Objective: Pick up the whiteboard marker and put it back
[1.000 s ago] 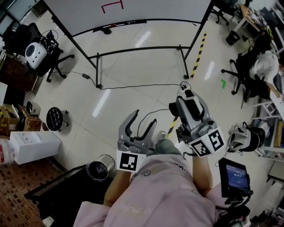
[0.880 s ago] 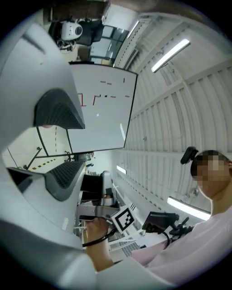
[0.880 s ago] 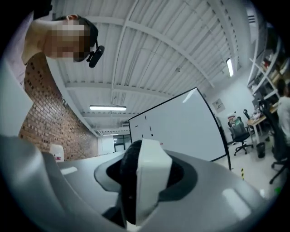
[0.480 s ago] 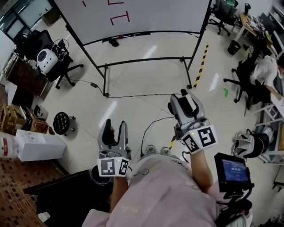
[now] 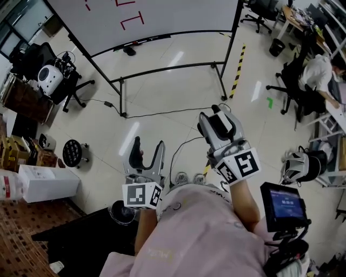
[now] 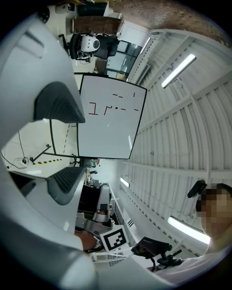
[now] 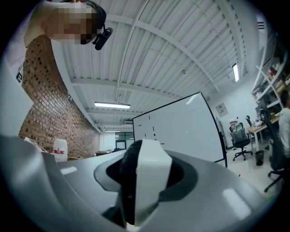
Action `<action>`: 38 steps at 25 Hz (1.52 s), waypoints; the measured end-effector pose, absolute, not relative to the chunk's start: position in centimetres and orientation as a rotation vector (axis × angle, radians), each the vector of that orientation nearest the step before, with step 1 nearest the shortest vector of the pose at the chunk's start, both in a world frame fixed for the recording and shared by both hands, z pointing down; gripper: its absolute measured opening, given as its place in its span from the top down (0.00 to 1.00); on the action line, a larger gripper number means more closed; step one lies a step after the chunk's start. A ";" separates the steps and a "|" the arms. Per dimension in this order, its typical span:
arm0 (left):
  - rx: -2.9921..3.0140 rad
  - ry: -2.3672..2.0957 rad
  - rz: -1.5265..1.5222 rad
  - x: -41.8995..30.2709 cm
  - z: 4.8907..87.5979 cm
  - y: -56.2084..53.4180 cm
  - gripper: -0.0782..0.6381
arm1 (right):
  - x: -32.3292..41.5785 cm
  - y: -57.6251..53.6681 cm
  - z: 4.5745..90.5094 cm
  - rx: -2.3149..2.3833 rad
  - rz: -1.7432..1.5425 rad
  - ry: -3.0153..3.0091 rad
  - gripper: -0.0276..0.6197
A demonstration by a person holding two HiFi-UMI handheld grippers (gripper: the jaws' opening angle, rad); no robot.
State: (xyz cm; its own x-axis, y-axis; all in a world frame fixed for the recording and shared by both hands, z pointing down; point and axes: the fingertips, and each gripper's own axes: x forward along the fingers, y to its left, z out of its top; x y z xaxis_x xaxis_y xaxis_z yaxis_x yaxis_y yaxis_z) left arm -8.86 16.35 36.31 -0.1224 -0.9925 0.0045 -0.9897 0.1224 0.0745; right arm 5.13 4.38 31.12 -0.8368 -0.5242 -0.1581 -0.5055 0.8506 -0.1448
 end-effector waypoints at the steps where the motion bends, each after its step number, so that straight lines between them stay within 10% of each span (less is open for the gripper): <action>1: 2.047 -2.315 -0.085 -8.7 36.3 16.2 0.46 | 5.2 4.4 31.1 -0.796 -0.140 2.835 0.71; 9: 2.394 -2.084 0.207 -3.3 37.2 13.9 0.45 | 5.3 3.8 30.8 -0.734 -0.240 2.823 0.71; 14: 2.635 -1.950 0.676 1.3 38.2 10.2 0.28 | 1.3 5.7 30.3 -0.521 -0.263 2.895 0.70; 38: 2.560 -1.970 0.629 -11.8 40.8 -14.3 0.51 | -15.7 -13.4 35.0 -0.379 -0.066 3.111 0.67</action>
